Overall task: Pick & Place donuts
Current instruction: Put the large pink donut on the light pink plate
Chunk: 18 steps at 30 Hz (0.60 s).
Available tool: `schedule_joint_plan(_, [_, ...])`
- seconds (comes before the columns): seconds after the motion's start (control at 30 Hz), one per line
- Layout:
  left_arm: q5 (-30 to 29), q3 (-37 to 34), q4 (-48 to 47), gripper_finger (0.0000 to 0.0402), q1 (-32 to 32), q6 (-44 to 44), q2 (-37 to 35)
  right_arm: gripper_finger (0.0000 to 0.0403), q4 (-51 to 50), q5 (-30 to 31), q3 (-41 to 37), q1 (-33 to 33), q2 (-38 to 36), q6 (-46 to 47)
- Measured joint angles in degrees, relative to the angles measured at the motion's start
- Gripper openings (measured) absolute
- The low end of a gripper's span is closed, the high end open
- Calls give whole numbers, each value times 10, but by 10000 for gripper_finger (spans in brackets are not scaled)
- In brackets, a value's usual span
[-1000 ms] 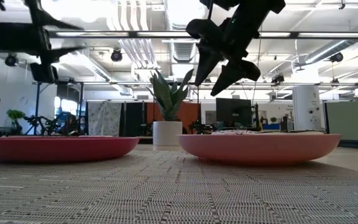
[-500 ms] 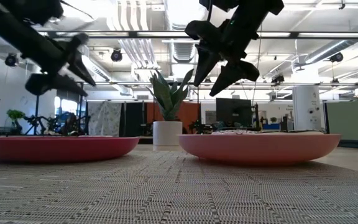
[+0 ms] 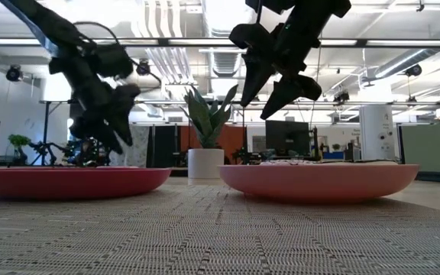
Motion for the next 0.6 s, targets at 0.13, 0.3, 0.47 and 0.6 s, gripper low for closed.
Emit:
schedule_joint_plan(0.13, [-8,19,-28,142,6,53,51,231,-1,0,0,0,0,0])
schedule_joint_plan(0.3, [-12,28,-35,142,6,83,92,231,-3,-2,0,0,0,2])
schedule_joint_plan(0.47, [2,24,-35,142,6,110,119,231,-3,-2,0,0,0,1])
schedule_joint_plan(0.6, [11,23,-35,138,6,118,134,231,-3,-2,0,0,0,1])
